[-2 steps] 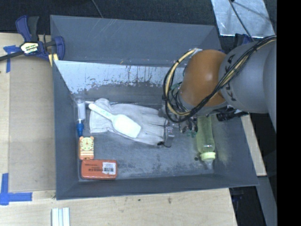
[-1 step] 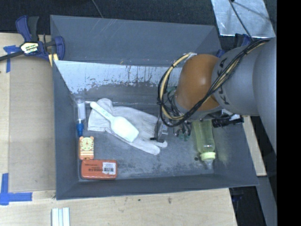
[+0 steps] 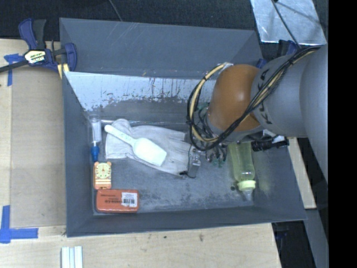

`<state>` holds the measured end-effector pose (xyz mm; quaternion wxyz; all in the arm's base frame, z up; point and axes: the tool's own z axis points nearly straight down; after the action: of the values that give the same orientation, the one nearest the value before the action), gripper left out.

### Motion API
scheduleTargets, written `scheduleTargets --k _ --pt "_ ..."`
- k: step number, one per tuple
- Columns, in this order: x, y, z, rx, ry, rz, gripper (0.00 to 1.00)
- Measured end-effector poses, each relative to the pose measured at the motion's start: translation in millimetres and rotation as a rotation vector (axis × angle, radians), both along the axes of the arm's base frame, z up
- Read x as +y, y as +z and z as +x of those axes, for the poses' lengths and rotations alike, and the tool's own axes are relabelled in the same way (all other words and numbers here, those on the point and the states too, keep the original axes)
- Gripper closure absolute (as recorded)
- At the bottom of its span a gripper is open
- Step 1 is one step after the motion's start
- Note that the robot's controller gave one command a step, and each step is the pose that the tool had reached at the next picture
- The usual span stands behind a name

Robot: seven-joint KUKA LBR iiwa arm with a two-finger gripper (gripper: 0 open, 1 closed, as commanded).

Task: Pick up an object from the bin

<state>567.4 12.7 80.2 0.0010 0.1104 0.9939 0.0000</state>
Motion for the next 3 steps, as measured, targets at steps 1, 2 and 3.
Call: scheduleTargets --k 1,2,3 --pt "0 0 0.7 -0.001 0.000 0.000 1.00" --pt "0 0 0.7 -0.001 0.001 0.000 1.00" --pt "-1 118 4.1 -0.001 -0.032 0.000 1.00"
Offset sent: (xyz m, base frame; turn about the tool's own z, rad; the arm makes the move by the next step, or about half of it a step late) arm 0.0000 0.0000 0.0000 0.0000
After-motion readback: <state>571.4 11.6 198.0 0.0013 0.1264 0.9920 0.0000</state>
